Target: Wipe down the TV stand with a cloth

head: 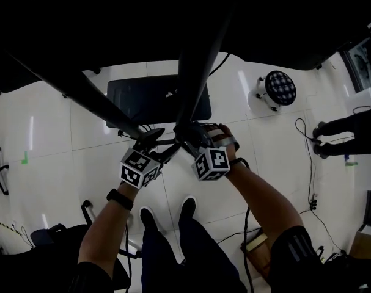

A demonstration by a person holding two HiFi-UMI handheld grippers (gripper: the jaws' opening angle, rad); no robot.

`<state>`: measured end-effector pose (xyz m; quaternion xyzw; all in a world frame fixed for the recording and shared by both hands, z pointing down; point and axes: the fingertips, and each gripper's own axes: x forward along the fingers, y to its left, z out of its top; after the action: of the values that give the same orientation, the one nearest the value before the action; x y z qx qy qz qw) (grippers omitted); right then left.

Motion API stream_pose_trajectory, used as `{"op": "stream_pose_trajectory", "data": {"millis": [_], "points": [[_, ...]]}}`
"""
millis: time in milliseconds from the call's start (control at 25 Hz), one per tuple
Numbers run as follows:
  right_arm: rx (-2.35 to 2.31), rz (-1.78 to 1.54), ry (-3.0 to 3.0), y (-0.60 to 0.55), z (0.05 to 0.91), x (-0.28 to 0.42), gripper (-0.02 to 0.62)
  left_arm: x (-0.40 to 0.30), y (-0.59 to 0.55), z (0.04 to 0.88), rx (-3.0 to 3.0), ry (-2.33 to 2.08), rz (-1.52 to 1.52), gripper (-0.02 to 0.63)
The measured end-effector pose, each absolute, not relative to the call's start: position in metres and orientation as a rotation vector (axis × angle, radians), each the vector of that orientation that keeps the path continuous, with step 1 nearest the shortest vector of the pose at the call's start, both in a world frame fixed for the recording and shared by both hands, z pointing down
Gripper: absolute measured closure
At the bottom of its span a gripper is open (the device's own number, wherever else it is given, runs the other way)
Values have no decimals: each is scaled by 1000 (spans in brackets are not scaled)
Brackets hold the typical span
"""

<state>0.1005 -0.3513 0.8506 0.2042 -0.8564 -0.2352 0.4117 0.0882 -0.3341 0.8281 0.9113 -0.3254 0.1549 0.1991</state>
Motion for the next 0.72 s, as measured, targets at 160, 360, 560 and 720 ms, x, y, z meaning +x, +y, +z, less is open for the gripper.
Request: {"op": "stream_pose_trajectory", "data": {"millis": [160, 360, 560, 720], "points": [[505, -543, -2141, -350, 889, 99, 551, 89, -329, 864, 2518, -897, 452, 291], [519, -477, -2114, -352, 932, 97, 551, 82, -325, 905, 2488, -878, 482, 287], [521, -440, -2060, -353, 971, 97, 551, 77, -323, 930, 2478, -862, 516, 285], [538, -359, -2061, -349, 972, 94, 550, 74, -320, 927, 2495, -848, 502, 284]]}}
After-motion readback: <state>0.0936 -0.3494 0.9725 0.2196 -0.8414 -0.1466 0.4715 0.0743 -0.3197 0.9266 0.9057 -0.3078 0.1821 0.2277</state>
